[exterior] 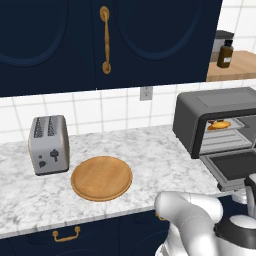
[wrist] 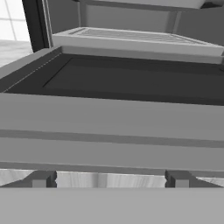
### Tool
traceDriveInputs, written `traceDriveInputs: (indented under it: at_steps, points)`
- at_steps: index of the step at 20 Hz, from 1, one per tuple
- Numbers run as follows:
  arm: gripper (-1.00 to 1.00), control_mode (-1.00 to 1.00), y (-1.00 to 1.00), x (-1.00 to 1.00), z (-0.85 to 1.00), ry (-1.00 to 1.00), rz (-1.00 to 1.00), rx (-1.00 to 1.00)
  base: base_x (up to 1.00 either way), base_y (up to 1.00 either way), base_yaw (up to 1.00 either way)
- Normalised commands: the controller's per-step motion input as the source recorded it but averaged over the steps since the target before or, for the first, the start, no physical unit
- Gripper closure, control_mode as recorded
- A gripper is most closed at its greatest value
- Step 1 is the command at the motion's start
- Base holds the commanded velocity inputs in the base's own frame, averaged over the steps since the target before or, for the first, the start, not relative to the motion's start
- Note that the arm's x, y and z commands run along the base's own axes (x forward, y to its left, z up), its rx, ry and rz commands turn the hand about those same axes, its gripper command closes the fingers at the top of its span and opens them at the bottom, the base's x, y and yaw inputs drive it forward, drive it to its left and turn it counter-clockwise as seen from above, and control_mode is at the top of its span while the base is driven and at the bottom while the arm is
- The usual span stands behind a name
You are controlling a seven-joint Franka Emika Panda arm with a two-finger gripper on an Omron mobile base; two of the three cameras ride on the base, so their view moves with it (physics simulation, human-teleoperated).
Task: Pick up the kebab skewer and baguette bread, and place them inside the toaster oven. Close the toaster oven door and start by setting the timer.
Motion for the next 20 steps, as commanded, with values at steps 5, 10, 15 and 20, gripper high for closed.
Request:
traceDriveInputs:
  at_steps: [5, 10, 15, 20]
  points:
    - [-1.00, -1.00, 0.00, 0.00, -0.21, 0.00, 0.00, 0.00, 0.00, 0.00, 0.00]
    - [-1.00, -1.00, 0.00, 0.07, -0.09, 0.00, 0.00, 0.00, 0.00, 0.00, 0.00]
    - [-1.00, -1.00, 0.00, 0.22, 0.00, 0.00, 0.00, 0.00, 0.00, 0.00, 0.00]
    - [-1.00, -1.00, 0.00, 0.18, 0.00, 0.00, 0.00, 0.00, 0.00, 0.00, 0.00]
